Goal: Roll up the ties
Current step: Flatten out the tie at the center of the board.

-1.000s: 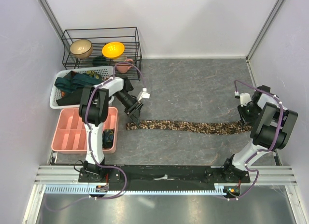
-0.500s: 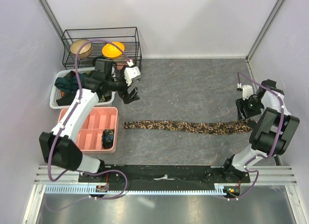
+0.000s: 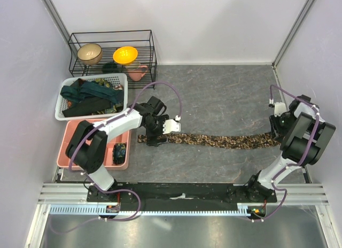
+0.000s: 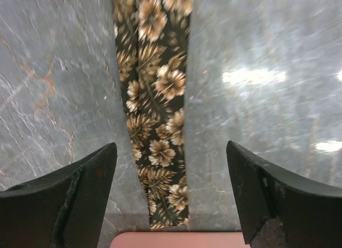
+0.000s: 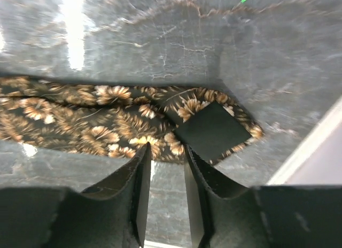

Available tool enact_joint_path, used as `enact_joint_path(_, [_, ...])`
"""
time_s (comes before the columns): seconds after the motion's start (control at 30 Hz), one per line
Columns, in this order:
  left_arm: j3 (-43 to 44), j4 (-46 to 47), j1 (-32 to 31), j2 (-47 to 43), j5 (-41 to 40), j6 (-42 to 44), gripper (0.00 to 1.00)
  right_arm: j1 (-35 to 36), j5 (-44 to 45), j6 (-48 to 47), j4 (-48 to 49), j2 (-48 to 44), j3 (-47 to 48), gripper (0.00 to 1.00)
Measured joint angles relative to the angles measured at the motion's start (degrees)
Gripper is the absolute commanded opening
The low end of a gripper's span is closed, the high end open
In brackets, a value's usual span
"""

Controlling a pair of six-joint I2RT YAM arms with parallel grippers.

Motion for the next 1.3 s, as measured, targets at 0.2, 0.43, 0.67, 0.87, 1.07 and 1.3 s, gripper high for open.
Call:
enact_joint_path(0.2, [0.37, 3.23, -0.85, 4.48, -2.08, 0.79, 0.96, -0.02, 0.68, 0.66, 1.88, 2.89, -1.31, 0.28])
enact_joint_path(0.43, [2.93, 4.24, -2.14, 9.22, -2.01, 0.81, 0.71, -0.02, 0.90, 1.09, 2.12, 2.97, -1.46, 0.22])
enact_joint_path(0.67, [3.08, 3.87, -0.13, 9.33, -0.70, 1.90, 0.57, 0.22, 1.36, 1.86, 2.14, 3.15, -1.46, 0.13])
enact_joint_path(0.87, [3.15, 2.95, 3.30, 9.33, 0.02, 3.48, 0.51, 0.22, 1.60, 3.39, 2.27, 3.26, -1.46, 0.11])
enact_joint_path(1.07, [3.17, 2.16, 5.35, 9.33, 0.07, 5.16, 0.37, 0.22, 1.79, 4.66, 2.38, 3.37, -1.40, 0.08])
enact_joint_path(1.3, [4.37, 0.90, 6.60, 10.29, 0.52, 5.90, 0.30, 0.22, 2.49, 6.67, 2.43, 3.89, -0.66, 0.00])
